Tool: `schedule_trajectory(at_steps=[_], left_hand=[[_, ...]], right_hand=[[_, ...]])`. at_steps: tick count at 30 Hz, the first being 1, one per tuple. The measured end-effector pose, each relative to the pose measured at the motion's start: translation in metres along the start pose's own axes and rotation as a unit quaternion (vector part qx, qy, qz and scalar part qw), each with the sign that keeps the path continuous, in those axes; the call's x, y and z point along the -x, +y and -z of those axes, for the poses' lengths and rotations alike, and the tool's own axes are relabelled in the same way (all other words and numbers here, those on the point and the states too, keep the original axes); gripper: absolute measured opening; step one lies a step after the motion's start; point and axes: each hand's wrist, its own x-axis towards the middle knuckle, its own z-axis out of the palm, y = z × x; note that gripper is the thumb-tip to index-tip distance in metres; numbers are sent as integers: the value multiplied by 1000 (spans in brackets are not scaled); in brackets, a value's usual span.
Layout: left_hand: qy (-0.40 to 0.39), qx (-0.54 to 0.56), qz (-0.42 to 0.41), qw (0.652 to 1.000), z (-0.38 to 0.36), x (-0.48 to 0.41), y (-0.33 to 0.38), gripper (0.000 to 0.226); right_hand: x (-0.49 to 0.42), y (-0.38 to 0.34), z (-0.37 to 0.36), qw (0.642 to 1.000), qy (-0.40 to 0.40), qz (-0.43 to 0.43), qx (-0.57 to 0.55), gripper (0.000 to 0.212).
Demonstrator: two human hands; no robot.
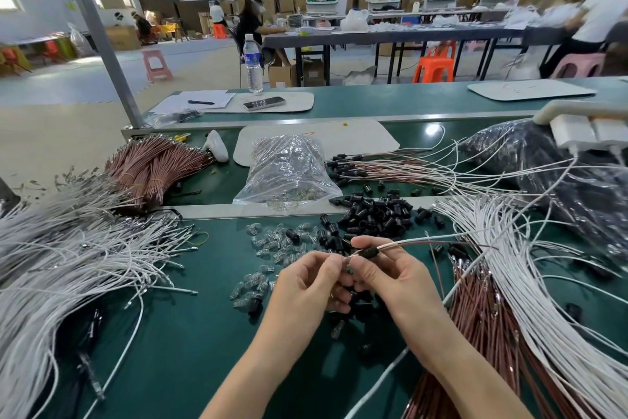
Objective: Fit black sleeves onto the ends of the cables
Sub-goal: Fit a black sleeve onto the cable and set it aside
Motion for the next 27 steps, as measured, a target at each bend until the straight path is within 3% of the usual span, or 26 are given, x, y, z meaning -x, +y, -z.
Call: schedule_trajectory(at_steps=[15,27], left_hand=[[-2,-20,32,999,3,-2,-1,18],[-27,-12,49,998,3,2,4,15]], right_hand=[[-2,4,3,995,-1,25,96,23],[-2,5,1,994,14,37,103,21]])
